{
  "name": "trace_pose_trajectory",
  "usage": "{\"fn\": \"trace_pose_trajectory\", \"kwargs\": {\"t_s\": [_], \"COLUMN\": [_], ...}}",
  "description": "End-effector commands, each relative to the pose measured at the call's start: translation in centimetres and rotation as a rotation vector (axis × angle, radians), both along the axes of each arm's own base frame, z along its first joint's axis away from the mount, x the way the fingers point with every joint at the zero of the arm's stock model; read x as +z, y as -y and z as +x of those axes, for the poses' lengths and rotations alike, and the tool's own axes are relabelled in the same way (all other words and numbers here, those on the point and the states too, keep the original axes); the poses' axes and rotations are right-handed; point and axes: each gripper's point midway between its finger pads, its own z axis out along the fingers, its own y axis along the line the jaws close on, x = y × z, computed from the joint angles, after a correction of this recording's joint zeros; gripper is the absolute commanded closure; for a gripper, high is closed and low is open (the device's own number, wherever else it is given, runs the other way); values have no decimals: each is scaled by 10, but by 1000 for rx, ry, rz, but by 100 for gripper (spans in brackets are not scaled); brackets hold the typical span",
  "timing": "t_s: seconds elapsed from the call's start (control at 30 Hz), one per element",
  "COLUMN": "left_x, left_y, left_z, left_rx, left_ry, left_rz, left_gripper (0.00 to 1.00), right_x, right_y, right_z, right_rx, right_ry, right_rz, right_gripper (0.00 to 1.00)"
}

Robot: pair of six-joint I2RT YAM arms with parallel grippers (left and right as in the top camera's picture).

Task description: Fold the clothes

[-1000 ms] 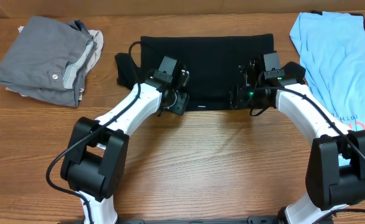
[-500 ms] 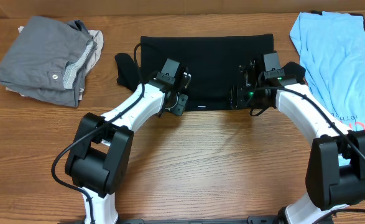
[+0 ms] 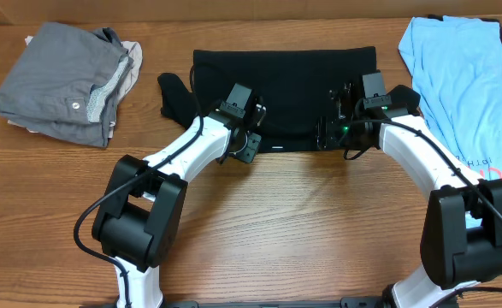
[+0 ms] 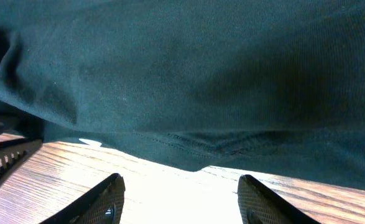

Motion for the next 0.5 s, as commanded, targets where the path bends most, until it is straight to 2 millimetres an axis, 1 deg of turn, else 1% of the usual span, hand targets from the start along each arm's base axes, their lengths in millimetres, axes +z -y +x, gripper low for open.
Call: {"fn": "trace_pose_trajectory", "kwargs": {"t_s": [0.0,0.1,0.2,0.3,0.4,0.47], "left_x": [-10,-10,-10,-11,-12,-13], "left_y": [0,3,4,1,1,0], "left_z": [-5,-8,-8,-7,-7,-7], "left_rx": [-16,-45,-64,-62,-62,-60], "left_ry": [-25,-34,-32,-25,-27,-30], "left_rz": [20,4,6,21,23,30], "left_gripper": [48,41,41,47,57,61], "right_x": [-3,-3,-3,-3,-3,-3], "right_y": [3,3,3,3,3,3], "right_z": [-1,0,0,0,0,0], "right_rx": [-8,-8,-8,-8,-8,-8], "right_ry": [-5,-4,-4,-4,-4,-4], "right_rz": [-11,-10,-10,-10,-10,-10], "right_gripper": [38,38,38,38,38,38]}}
